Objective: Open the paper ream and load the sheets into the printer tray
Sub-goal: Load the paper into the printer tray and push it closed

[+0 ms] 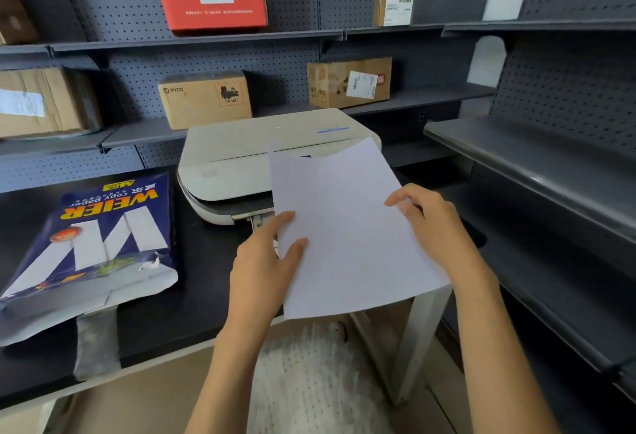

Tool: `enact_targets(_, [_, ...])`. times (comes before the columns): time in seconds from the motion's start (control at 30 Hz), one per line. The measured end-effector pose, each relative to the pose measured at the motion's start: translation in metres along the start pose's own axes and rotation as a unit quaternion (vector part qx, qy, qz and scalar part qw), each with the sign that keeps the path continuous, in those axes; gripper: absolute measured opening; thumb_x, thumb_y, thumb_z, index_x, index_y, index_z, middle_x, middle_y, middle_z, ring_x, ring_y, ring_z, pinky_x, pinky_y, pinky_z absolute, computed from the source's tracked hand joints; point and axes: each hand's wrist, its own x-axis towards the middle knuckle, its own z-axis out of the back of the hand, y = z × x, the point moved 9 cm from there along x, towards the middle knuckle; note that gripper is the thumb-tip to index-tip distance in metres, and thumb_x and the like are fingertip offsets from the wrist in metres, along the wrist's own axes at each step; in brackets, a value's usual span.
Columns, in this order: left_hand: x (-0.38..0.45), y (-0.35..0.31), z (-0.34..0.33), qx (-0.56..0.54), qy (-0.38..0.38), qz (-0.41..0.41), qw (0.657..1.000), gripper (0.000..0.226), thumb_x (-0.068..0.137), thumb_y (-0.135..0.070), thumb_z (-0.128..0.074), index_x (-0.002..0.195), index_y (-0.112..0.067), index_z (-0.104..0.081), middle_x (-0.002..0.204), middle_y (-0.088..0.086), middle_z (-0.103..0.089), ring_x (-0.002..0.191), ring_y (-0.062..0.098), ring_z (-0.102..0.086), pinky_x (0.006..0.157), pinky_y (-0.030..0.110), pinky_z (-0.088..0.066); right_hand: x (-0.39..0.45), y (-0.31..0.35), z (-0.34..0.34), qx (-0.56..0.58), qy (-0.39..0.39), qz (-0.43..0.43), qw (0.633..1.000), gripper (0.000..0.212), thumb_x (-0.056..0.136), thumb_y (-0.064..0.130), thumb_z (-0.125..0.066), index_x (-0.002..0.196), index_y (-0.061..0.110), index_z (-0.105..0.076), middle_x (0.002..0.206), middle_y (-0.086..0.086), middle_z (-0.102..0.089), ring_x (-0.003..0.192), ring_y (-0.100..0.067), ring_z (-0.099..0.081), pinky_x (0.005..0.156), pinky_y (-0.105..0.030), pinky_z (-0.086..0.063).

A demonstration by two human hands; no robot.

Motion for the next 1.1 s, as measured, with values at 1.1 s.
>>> enact_targets(1.1, [-0.016,0.042,-0.015,0.020,0.136,0.098,0.986,0.034,0.095,-0.020,-0.054,0.128,-0.023,-0.061,0.068,0.002,-0.060,0.052,0.008,-0.057,0.050,0.017,-0.043,-0.005,-0.041,-0.048,-0.039,0.161,-0.075,0.983,0.046,0.103,0.015,-0.042,0.145,0.033,-0.041,0.089,-0.005,-0.060,0.091,-0.020,-0.059,0.080,-0.032,-0.045])
